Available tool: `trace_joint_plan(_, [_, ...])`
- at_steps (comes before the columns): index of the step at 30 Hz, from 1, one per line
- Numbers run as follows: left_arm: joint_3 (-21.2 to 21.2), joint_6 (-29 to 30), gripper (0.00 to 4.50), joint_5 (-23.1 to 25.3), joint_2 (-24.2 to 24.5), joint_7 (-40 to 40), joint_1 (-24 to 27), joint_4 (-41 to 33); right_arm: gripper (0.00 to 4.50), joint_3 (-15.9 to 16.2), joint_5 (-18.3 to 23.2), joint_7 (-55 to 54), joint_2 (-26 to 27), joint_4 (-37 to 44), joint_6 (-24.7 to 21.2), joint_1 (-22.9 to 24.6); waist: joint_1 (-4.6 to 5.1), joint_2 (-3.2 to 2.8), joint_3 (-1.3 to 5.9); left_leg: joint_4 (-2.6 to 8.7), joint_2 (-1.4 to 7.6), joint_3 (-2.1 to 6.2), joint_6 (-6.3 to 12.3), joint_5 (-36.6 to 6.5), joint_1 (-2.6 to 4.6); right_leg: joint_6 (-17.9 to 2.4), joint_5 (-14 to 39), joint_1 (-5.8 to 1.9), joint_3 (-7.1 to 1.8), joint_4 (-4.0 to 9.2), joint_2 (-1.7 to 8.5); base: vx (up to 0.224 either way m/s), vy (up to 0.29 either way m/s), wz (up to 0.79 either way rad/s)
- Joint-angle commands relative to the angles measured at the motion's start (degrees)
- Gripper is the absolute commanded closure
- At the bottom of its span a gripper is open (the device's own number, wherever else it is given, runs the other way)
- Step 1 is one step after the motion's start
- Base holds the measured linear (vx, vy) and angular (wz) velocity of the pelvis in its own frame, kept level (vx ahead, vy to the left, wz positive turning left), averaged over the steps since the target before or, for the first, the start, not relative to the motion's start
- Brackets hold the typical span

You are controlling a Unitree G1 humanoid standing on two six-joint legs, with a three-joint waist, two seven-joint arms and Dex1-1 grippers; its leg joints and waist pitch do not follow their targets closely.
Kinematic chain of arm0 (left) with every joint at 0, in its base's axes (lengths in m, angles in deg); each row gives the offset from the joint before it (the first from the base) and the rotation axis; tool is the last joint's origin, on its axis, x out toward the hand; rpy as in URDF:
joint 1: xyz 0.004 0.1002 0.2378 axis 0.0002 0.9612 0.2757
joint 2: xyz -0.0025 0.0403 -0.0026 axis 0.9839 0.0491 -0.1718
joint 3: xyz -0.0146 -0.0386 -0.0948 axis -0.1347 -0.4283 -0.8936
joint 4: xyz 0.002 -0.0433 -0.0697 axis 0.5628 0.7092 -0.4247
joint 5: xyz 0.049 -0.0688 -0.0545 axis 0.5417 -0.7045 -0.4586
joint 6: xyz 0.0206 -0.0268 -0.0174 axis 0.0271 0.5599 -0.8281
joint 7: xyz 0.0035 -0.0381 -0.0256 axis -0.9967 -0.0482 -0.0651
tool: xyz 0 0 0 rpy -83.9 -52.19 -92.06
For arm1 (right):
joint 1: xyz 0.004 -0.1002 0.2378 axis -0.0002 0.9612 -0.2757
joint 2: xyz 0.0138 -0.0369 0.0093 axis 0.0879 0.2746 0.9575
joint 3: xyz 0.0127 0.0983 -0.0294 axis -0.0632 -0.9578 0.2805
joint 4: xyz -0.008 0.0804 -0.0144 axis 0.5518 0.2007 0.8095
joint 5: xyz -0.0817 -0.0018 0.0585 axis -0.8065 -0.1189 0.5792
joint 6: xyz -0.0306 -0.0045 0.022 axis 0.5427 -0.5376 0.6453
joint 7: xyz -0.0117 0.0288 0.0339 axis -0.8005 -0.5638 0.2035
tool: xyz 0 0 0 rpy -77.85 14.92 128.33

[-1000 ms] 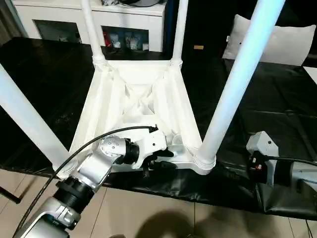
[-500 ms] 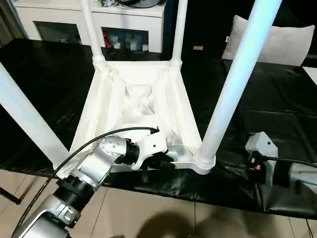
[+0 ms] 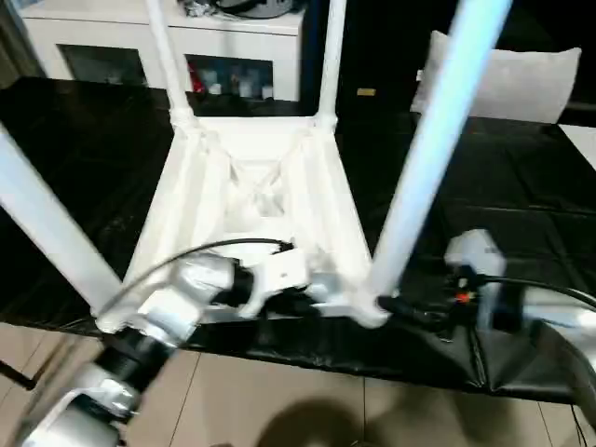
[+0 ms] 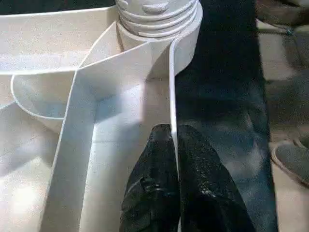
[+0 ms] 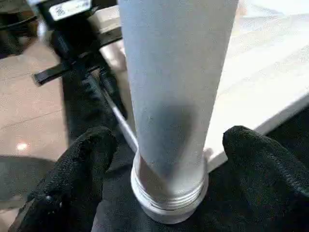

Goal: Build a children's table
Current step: Rotate leg to tighten

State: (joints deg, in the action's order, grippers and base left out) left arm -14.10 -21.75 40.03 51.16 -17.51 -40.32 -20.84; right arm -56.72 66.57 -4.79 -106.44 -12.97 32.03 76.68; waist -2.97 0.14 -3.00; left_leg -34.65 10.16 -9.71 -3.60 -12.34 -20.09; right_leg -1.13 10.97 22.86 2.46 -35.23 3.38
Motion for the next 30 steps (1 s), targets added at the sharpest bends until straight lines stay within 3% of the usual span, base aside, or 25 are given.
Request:
trace_joint_plan(1, [1.9,-1.5,4.5,1.3,1.5,3.7,-0.2,1.2,0.73,1.4,-0.6,2.9,-0.1,-2.7,1.6,-2.0,-0.39,0.68,3.51,3.77,2.61,0.75,4.74,-4.8,-0.46,-11.8,9.9,-3.2,-2.46,4.12,4.41,0.0,0.0,0.0])
trace_joint_plan(5, [2.2,-3.0,4.5,1.3,2.4,5.5,-1.4,2.1,1.13,3.2,-1.9,5.2,0.9,-7.9,3.3,-5.3,-0.55,0.7,3.52,3.72,2.55,0.6,4.39,-5.5,-0.28,-13.1,9.5,-3.11,-2.45,4.02,4.49,0.0,0.0,0.0])
trace_joint_plan(11, [2.4,-4.5,4.5,2.0,2.1,6.9,-2.9,4.0,1.56,5.3,0.1,11.1,2.0,-12.6,2.3,-9.2,-0.92,0.71,3.63,3.7,2.7,0.59,4.16,-4.7,-0.31,-13.7,7.3,-3.44,-2.51,3.67,4.59,0.0,0.0,0.0])
trace_joint_plan(23, [2.2,-4.8,4.5,1.8,1.9,7.5,-3.1,5.6,2.44,6.2,0.2,15.3,2.4,-16.0,2.2,-10.9,-1.14,0.88,3.68,3.65,2.69,0.52,4.12,-4.5,-0.27,-13.8,7.9,-3.42,-2.44,3.66,4.56,0.0,0.0,0.0])
trace_joint_plan(27, [1.0,-2.4,4.5,1.1,1.6,6.8,-2.8,5.7,2.51,6.1,1.5,15.3,3.1,-15.5,0.8,-10.6,-1.11,0.94,3.66,3.7,2.7,0.51,4.01,-4.6,-0.24,-13.6,8.9,-3.38,-2.41,3.72,4.56,0.0,0.0,0.0])
trace_joint_plan(30, [-2.4,2.2,4.5,-0.2,-0.6,0.9,-2.8,6.8,2.52,5.2,2.7,11.0,6.3,-13.7,-1.1,-9.5,-1.11,0.77,3.56,3.73,2.57,0.51,3.52,-5.2,-0.21,-13.2,10.5,-3.31,-2.44,4.0,4.57,0.0,0.0,0.0])
